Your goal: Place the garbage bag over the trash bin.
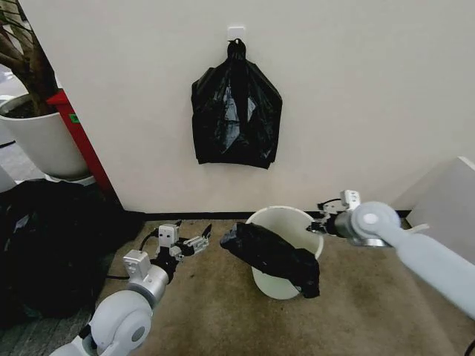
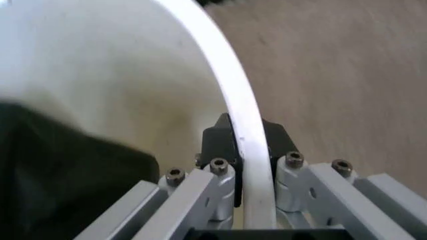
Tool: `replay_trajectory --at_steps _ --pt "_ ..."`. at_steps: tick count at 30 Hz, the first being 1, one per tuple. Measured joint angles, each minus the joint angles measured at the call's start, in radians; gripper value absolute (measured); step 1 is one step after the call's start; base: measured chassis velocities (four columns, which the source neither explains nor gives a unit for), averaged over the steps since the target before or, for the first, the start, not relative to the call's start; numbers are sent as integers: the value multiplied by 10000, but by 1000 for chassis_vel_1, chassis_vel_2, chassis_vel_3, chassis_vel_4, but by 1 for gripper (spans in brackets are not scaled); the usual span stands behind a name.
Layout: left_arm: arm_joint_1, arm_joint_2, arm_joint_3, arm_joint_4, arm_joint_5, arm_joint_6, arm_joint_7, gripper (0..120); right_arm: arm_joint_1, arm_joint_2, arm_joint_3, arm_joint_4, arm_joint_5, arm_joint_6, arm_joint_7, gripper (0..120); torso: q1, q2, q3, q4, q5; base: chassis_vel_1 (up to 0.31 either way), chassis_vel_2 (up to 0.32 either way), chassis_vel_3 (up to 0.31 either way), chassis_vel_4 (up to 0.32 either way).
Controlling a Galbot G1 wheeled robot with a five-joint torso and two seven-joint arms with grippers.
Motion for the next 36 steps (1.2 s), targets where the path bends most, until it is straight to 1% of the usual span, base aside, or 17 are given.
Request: replay_trajectory --at_steps 2,3,4,6,8,9,11,13,16,18,19,20,22,23,26,32,36 --pt "-12 3 3 -18 15 -2 0 100 -890 205 715 590 206 608 787 0 0 1 0 -2 5 0 0 0 0" --pt "-33 5 21 -21 19 -2 -7 100 -1579 494 1139 1098 113 1330 1392 0 0 0 0 -4 -8 0 0 0 0" --pt "-52 29 35 -20 35 -2 -13 100 -1974 739 1390 1395 14 1737 1758 0 0 0 0 0 -4 0 0 0 0" --pt "-57 35 36 -20 41 -2 -13 100 -2070 820 1461 1472 -15 1845 1854 0 0 0 0 1 -1 0 0 0 0" --pt "-134 106 72 -26 98 0 9 100 -2595 1545 1765 2007 -361 2790 2567 0 0 0 0 3 -6 0 0 0 0" --pt "-145 119 72 -34 98 1 14 100 -2644 1655 1777 2079 -427 2941 2666 0 0 0 1 3 -5 0 0 0 0" --pt "-174 143 66 -147 90 32 30 100 -2846 2318 1783 2403 -922 3697 3202 0 0 0 1 3 -5 0 0 0 0" --pt "-174 144 65 -158 89 36 30 100 -2859 2398 1777 2432 -982 3788 3272 0 0 0 1 3 -6 0 0 0 0" --pt "-138 114 51 -237 100 40 24 100 -2915 2873 1688 2613 -1283 4313 3789 0 0 0 1 3 -3 0 0 0 0" --pt "18 44 19 -348 179 29 -3 100 -3062 3341 1453 2856 -1947 4745 4239 0 0 0 1 5 -7 0 0 0 0" --pt "18 44 19 -348 179 29 -3 100 -3062 3341 1453 2856 -1947 4745 4239 0 0 0 1 5 -7 0 0 0 0" --pt "122 22 -9 -399 253 -32 -3 100 -3267 3568 1313 3043 -2352 4906 4336 0 0 0 1 5 -6 0 0 0 0" --pt "214 29 -30 -393 451 -265 178 100 -3529 3866 1208 3243 -2704 5013 4414 0 0 0 1 4 -6 0 0 0 0" --pt "263 57 -62 -331 728 -489 514 100 -3741 4108 1037 3300 -3148 5087 4444 0 0 0 1 4 -4 0 0 0 0" --pt "295 72 -64 -296 980 -617 805 100 -4006 4434 764 3156 -3925 5212 4386 0 0 0 1 4 -6 0 0 0 0" --pt "273 4 49 -227 970 -625 877 100 -4163 4806 613 2613 -4713 5369 4135 0 0 0 2 3 -5 0 0 0 0" --pt "300 -41 66 -199 976 -625 890 100 -4100 4969 600 2364 -4733 5420 4083 0 0 0 2 3 -5 0 0 0 0"
